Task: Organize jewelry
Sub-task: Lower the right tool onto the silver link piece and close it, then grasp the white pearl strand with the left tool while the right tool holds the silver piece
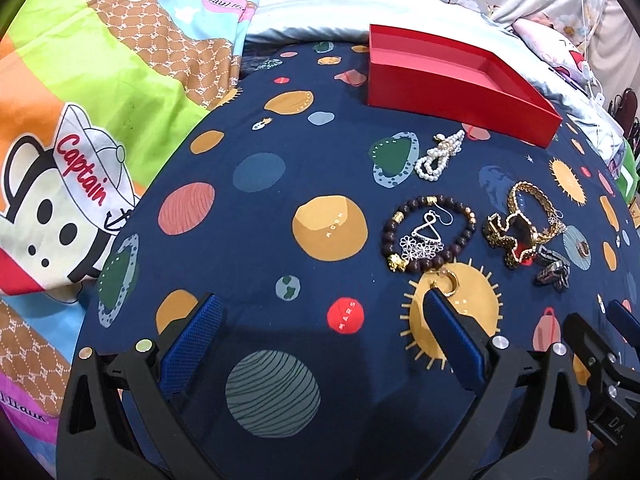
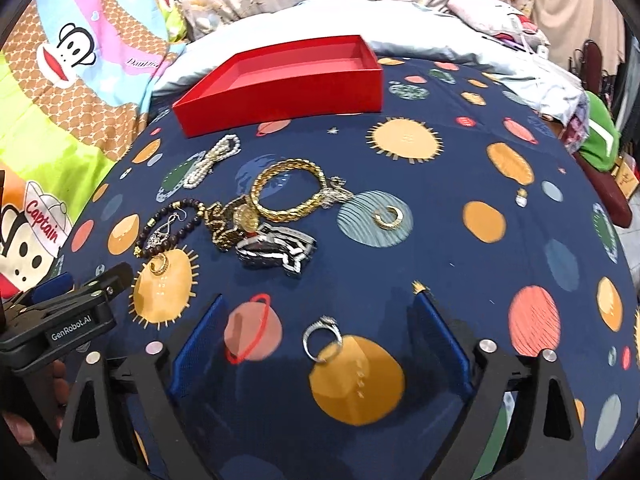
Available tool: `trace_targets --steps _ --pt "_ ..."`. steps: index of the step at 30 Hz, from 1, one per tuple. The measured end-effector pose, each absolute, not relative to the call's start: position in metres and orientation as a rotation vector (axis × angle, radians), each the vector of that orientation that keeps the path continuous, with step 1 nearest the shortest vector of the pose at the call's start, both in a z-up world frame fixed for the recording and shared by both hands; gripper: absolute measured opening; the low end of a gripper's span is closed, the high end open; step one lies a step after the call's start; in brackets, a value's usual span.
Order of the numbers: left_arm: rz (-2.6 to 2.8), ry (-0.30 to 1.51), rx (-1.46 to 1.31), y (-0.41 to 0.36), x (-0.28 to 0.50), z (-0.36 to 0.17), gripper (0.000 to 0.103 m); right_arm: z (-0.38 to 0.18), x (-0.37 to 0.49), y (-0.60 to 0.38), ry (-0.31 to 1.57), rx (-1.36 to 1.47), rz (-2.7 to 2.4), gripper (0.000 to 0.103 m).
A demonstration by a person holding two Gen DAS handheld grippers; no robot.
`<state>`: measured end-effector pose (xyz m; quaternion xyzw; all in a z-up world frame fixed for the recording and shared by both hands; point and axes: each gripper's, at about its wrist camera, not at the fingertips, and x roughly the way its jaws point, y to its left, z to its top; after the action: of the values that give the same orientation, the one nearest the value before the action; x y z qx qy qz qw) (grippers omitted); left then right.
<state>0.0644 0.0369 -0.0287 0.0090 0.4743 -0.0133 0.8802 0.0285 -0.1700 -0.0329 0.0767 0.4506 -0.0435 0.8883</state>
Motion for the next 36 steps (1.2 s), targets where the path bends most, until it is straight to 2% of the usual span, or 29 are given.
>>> trace_targets --steps 4,13,17,20,24,36 --pt "-0.022 0.995 0.012 0.04 0.07 -0.03 0.098 -0.037 0.041 -0.167 0.942 0.154 -0.058 0.085" --pt "-0.017 0.994 0.004 0.043 0.081 -0.028 0.098 -0.041 0.063 -0.166 0.941 0.139 -0.016 0.07" --pt "-0.021 0.995 0.004 0.043 0.084 -0.028 0.098 -0.04 0.071 -0.163 0.94 0.129 0.007 0.055" --pt "-0.024 0.995 0.004 0.042 0.085 -0.027 0.098 -0.04 0.073 -0.162 0.942 0.126 0.017 0.037" --pt "-0.03 0.991 0.001 0.041 0.085 -0.026 0.098 -0.04 0.071 -0.162 0.953 0.143 0.033 0.018" --pt "-0.13 0.957 -0.001 0.011 0.113 -0.01 0.098 -0.039 0.056 -0.17 0.97 0.197 0.043 0.017"
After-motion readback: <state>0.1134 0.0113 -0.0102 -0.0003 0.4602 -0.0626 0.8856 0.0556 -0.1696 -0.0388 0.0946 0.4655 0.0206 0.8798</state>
